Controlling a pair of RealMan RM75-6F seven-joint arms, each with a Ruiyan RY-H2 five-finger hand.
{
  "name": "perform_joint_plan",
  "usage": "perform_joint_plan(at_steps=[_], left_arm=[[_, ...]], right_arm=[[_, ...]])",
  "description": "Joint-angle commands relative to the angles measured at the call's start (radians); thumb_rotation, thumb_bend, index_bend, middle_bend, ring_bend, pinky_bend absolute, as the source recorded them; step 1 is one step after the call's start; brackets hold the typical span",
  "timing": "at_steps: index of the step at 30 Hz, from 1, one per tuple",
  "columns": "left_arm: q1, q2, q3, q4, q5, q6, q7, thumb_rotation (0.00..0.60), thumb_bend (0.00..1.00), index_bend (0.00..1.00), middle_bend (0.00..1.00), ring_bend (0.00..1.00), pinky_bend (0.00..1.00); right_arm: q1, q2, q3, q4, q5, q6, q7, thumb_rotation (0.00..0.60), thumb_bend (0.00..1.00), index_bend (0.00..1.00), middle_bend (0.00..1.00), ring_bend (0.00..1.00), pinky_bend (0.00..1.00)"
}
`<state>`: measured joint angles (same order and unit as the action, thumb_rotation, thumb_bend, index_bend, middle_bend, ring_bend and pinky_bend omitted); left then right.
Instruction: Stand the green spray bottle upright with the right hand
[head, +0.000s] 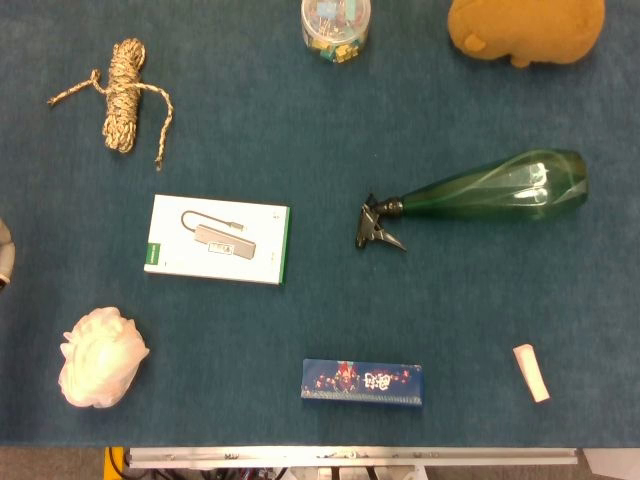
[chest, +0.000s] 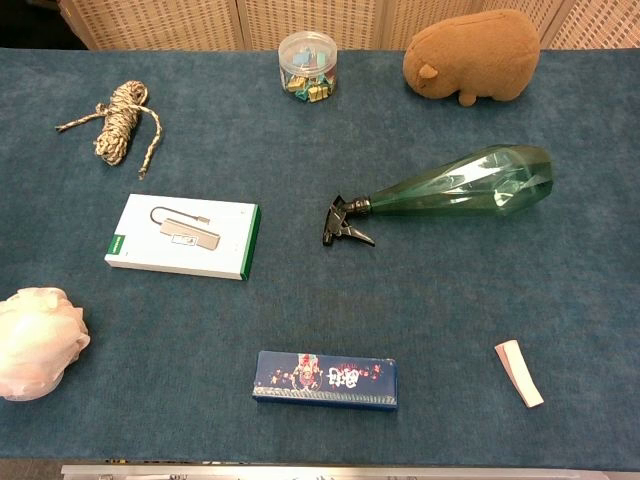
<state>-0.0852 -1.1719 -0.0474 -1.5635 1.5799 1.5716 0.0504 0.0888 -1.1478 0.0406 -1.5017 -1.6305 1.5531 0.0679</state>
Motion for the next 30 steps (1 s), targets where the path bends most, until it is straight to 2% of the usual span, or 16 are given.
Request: perform_joint_plan(at_steps=[1, 8, 15, 17, 20, 25, 30], left_arm=[[-0.001, 0.003, 0.0, 0.001, -0.004, -0.004, -0.003, 0.6, 0.4, 0.55, 0.59, 0.35, 0.49], [0.002, 0.009, 0.004, -0.007, -0.006, -0.003, -0.011, 0.6, 0.4, 0.55, 0.59, 0.35, 0.49], [0.005, 0.025, 0.002, -0.015, -0.024, -0.012, -0.027, 0.6, 0.4, 0.54, 0.58, 0.35, 0.49], [0.003, 0.032, 0.005, -0.019, -0.017, -0.015, -0.03, 0.6, 0.4, 0.54, 0.58, 0.35, 0.49], [0.004, 0.041, 0.007, -0.028, -0.016, -0.016, -0.036, 0.6, 0.4, 0.54, 0.58, 0.35, 0.49], [0.008, 0.051, 0.01, -0.039, -0.021, -0.017, -0.034, 0.6, 0.4, 0.54, 0.58, 0.35, 0.49], [0.012, 0.063, 0.011, -0.052, -0.028, -0.019, -0.031, 0.6, 0.4, 0.54, 0.58, 0.35, 0.49]], right_arm=[[0.001, 0.0, 0.001, -0.006, 0.005, -0.003, -0.01, 0.6, 0.17, 0.0, 0.19, 0.24, 0.36], [0.006, -0.019, 0.022, -0.032, 0.08, -0.045, -0.059, 0.6, 0.15, 0.0, 0.21, 0.24, 0.36], [0.046, 0.01, 0.001, -0.112, 0.048, -0.119, -0.129, 0.6, 0.12, 0.04, 0.24, 0.22, 0.34], [0.078, 0.043, -0.003, -0.164, 0.044, -0.178, -0.191, 0.6, 0.1, 0.04, 0.23, 0.19, 0.28], [0.133, 0.083, 0.01, -0.247, 0.068, -0.273, -0.297, 0.6, 0.08, 0.04, 0.21, 0.17, 0.25], [0.23, 0.113, 0.059, -0.357, 0.189, -0.422, -0.475, 0.6, 0.07, 0.04, 0.18, 0.16, 0.24], [0.315, 0.082, 0.101, -0.402, 0.333, -0.51, -0.641, 0.6, 0.07, 0.04, 0.17, 0.15, 0.24]])
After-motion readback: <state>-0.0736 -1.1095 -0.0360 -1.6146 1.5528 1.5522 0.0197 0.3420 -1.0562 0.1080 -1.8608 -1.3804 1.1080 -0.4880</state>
